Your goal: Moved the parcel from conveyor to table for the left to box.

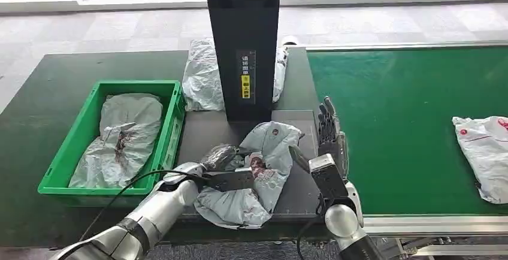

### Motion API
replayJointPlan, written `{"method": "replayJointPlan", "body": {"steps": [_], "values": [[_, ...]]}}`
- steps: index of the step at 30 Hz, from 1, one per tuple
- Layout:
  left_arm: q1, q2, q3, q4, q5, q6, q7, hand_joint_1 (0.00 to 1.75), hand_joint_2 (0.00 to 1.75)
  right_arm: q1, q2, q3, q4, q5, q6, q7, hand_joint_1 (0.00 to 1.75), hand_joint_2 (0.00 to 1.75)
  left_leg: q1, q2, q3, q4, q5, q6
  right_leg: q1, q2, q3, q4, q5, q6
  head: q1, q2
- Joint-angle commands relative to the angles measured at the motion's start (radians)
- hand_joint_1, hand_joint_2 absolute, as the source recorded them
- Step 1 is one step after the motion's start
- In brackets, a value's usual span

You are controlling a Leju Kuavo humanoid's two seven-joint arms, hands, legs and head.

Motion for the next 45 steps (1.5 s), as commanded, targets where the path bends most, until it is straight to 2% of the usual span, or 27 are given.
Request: {"method": "replayJointPlan", "body": {"steps": [1,2,4,6,7,9,11,14,15,16,19,22,24,28,29,30,31,32,33,37,38,41,45], "values": [[-0.051,0.02,0.034,-0.016,0.059,0.099,-0.009,1.75,1.75,0.057,0.0,-0.101,-0.027,-0.003,-0.006,0.008,0.0,1.75,0.001,-0.002,-0.003,-0.001,0.001,0.0,0.001,0.003,-0.003,-0.002,0.001,-0.001,0.0,0.0],[-0.05,0.015,0.06,-0.073,0.063,0.206,0.011,1.75,1.75,0.071,-0.003,-0.11,-0.032,-0.013,-0.018,0.0,0.0,1.75,0.001,-0.002,-0.003,0.0,0.0,0.0,0.002,0.002,-0.002,-0.001,0.001,-0.001,0.0,0.0],[-0.056,0.02,0.077,-0.162,0.045,0.326,0.061,1.75,1.75,0.094,-0.01,-0.112,-0.051,-0.022,-0.036,-0.009,0.0,1.75,0.001,-0.003,-0.005,0.001,0.001,0.0,0.002,0.001,-0.005,0.0,0.001,-0.001,0.0,0.0],[-0.053,0.045,0.115,-0.28,-0.028,0.517,0.153,1.75,1.75,0.112,-0.01,-0.11,-0.073,-0.032,-0.059,-0.012,0.0,1.75,0.001,-0.001,-0.008,0.002,0.001,0.0,0.002,0.003,-0.008,0.001,0.001,-0.001,0.0,0.0],[-0.061,0.074,0.126,-0.318,-0.077,0.549,0.184,1.75,1.75,0.111,-0.012,-0.102,-0.072,-0.041,-0.062,-0.008,0.0,1.75,0.001,-0.001,-0.009,0.002,0.001,0.0,0.002,0.002,-0.01,0.001,0.001,-0.001,0.0,0.0],[-0.057,0.085,0.148,-0.338,-0.079,0.519,0.182,1.75,1.75,0.106,-0.013,-0.096,-0.067,-0.046,-0.067,-0.007,0.0,1.75,0.001,0.001,-0.012,0.001,0.002,-0.001,0.003,0.005,-0.014,0.002,0.003,-0.002,0.0,0.0],[-0.058,0.118,0.186,-0.346,-0.228,0.676,0.273,1.75,1.75,0.086,-0.016,-0.081,-0.036,-0.054,-0.071,-0.005,0.0,1.75,0.001,0.003,-0.012,0.001,0.002,-0.001,0.002,0.006,-0.014,0.002,0.003,-0.002,0.0,0.0],[-0.027,0.175,0.314,-0.432,-0.304,0.737,0.287,1.75,1.75,0.038,-0.021,-0.051,0.033,-0.085,-0.089,-0.027,0.0,1.75,0.001,0.007,-0.011,0.0,0.002,-0.001,0.002,0.012,-0.015,0.001,0.004,-0.003,0.0,0.0],[-0.007,0.183,0.365,-0.469,-0.322,0.737,0.271,1.75,1.75,0.026,-0.023,-0.042,0.046,-0.098,-0.093,-0.032,0.0,1.75,0.001,0.008,-0.012,0.0,0.002,-0.001,0.003,0.012,-0.016,0.001,0.004,-0.003,0.0,0.0],[0.012,0.2,0.422,-0.501,-0.389,0.737,0.284,1.75,1.75,0.016,-0.026,-0.035,0.053,-0.105,-0.097,-0.035,0.0,1.75,0.001,0.012,-0.012,0.0,0.002,-0.001,0.003,0.018,-0.017,0.001,0.005,-0.003,0.0,0.0],[0.027,0.242,0.517,-0.502,-0.456,0.737,0.303,1.75,1.75,0.01,-0.026,-0.033,0.044,-0.114,-0.099,-0.032,0.0,1.75,0.001,0.011,-0.012,0.0,0.002,-0.002,0.002,0.014,-0.017,0.002,0.004,-0.003,0.0,0.0],[0.023,0.264,0.546,-0.461,-0.501,0.737,0.323,1.75,1.75,0.011,-0.029,-0.032,0.036,-0.115,-0.097,-0.026,0.0,1.75,0.001,0.013,-0.011,-0.002,0.002,-0.002,0.003,0.019,-0.017,0.001,0.005,-0.004,0.0,0.0],[0.017,0.283,0.574,-0.408,-0.55,0.692,0.391,1.75,1.75,0.011,-0.032,-0.03,0.034,-0.116,-0.09,-0.024,0.0,1.75,0.001,0.009,-0.012,-0.001,0.003,-0.003,0.003,0.012,-0.017,0.002,0.004,-0.004,0.0,0.0],[0.017,0.283,0.574,-0.408,-0.55,0.692,0.391,1.75,1.75,0.011,-0.032,-0.03,0.034,-0.116,-0.09,-0.024,0.0,1.75,0.001,0.006,-0.013,-0.001,0.004,-0.003,0.003,0.01,-0.017,0.002,0.003,-0.004,0.0,0.0],[0.004,0.319,0.619,-0.291,-0.549,0.565,0.483,1.75,1.75,0.006,-0.047,-0.014,0.049,-0.117,-0.073,-0.009,0.0,1.75,0.002,0.006,-0.013,-0.002,0.004,-0.003,0.003,0.012,-0.017,0.002,0.004,-0.004,0.0,0.0],[0.0,0.338,0.636,-0.232,-0.514,0.586,0.451,1.75,1.75,0.003,-0.049,-0.012,0.056,-0.118,-0.066,-0.009,0.0,1.75,0.001,0.006,-0.014,-0.001,0.004,-0.003,0.003,0.01,-0.017,0.002,0.004,-0.004,0.0,0.0],[-0.019,0.35,0.649,-0.152,-0.489,0.57,0.438,1.75,1.75,0.001,-0.05,-0.013,0.061,-0.119,-0.06,-0.009,0.0,1.75,0.001,0.01,-0.011,-0.003,0.004,-0.003,0.003,0.016,-0.016,0.0,0.005,-0.004,0.0,0.0],[-0.046,0.35,0.673,-0.06,-0.441,0.489,0.395,1.75,1.75,-0.007,-0.051,-0.015,0.07,-0.12,-0.05,-0.004,0.0,1.75,0.001,0.009,-0.011,-0.002,0.003,-0.003,0.003,0.013,-0.016,0.002,0.004,-0.004,0.0,0.0],[-0.065,0.333,0.703,-0.018,-0.365,0.431,0.321,0.56,1.75,-0.004,-0.051,-0.021,0.069,-0.12,-0.049,0.001,0.0,1.75,0.001,0.008,-0.011,-0.004,0.004,-0.003,0.003,0.014,-0.015,0.0,0.005,-0.004,0.001,0.0],[-0.077,0.317,0.691,-0.006,-0.366,0.43,0.331,0.56,1.75,0.003,-0.057,-0.026,0.059,-0.121,-0.044,0.001,0.0,1.75,0.001,0.007,-0.015,-0.001,0.004,-0.004,0.003,0.01,-0.019,0.002,0.004,-0.005,0.0,0.0],[-0.09,0.316,0.69,0.005,-0.33,0.351,0.302,0.0,1.75,0.003,-0.058,-0.028,0.058,-0.12,-0.037,0.007,0.0,1.75,0.002,0.006,-0.015,0.0,0.004,-0.004,0.004,0.01,-0.019,0.002,0.004,-0.005,0.0,0.0],[-0.107,0.286,0.704,-0.001,-0.193,0.238,0.198,0.0,1.75,0.004,-0.062,-0.039,0.062,-0.125,-0.018,0.02,0.0,1.75,0.002,0.004,-0.015,-0.001,0.004,-0.004,0.004,0.009,-0.019,0.001,0.004,-0.005,0.0,0.0],[-0.112,0.282,0.697,-0.004,-0.191,0.234,0.2,0.0,1.75,0.005,-0.062,-0.041,0.061,-0.125,-0.017,0.02,0.0,1.75,0.002,0.003,-0.016,-0.001,0.005,-0.004,0.004,0.008,-0.019,0.001,0.005,-0.005,0.0,0.0]]}}
